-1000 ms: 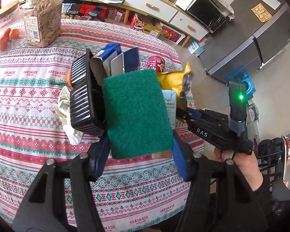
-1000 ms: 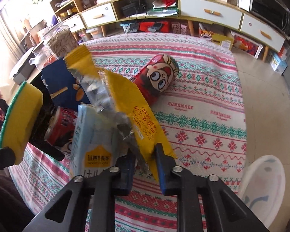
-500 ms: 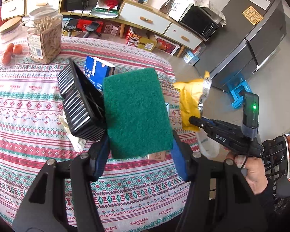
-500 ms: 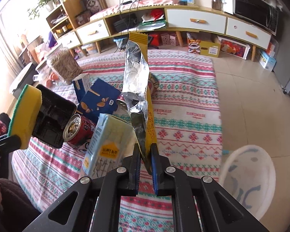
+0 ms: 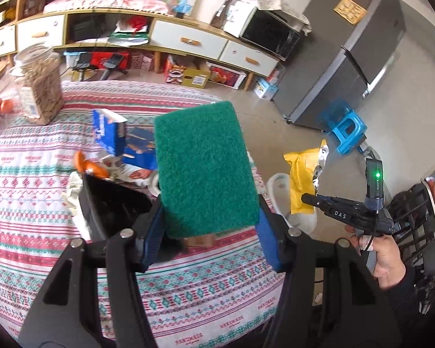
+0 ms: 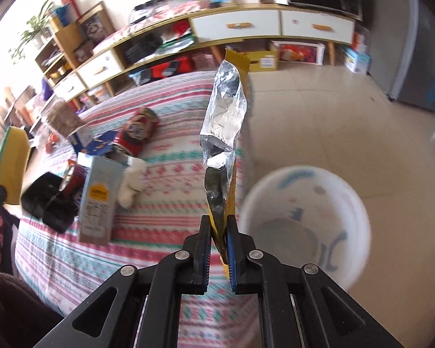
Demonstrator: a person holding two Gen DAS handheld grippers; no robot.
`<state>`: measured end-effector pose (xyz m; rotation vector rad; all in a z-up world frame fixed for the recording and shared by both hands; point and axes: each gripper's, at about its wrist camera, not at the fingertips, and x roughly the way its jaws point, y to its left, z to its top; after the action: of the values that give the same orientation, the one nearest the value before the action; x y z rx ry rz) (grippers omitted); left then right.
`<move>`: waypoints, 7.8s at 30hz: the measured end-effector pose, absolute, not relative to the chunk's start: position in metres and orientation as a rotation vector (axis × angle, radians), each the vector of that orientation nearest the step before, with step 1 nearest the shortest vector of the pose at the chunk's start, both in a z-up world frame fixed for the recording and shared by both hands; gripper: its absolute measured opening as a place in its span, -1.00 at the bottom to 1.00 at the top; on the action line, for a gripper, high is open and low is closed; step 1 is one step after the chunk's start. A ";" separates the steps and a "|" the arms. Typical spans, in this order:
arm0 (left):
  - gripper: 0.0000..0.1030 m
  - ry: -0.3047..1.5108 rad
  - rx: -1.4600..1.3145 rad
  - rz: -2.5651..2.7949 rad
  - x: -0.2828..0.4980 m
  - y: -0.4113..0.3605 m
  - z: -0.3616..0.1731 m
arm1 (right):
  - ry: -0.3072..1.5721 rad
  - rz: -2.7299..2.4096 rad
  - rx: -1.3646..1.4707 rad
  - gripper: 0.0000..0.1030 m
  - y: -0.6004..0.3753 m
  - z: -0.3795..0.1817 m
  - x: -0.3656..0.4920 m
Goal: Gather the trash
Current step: 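Carry sponge and wrapper to the white bucket and open both tools over it, then grasp the black plastic tray on the bed with the left tool, then grasp the milk carton with the right tool while the left tool holds the black tray, then drop the milk carton and black tray into the white bucket, opening both tools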
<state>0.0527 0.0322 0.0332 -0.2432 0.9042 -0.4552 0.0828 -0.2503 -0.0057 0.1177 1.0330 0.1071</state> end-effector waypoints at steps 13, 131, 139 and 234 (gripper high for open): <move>0.15 0.968 -0.126 -0.606 0.060 -0.059 0.018 | 1.092 -0.005 0.217 -0.80 -0.321 -0.024 0.059; 0.13 1.252 -0.292 -0.071 0.064 0.134 -0.083 | 1.067 0.241 -0.012 0.64 -0.112 -0.008 0.104; 0.13 1.176 -0.275 -0.063 0.060 0.144 -0.065 | 1.152 0.337 0.050 0.63 -0.083 -0.034 0.116; 0.55 1.008 0.113 -0.651 0.106 -0.244 -0.037 | 1.012 -0.204 0.266 0.42 -0.405 0.004 -0.001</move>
<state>0.1058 -0.2442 -0.0366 0.1133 1.0079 -0.6510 -0.0008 -0.4045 0.0039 0.2658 1.0124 -0.2045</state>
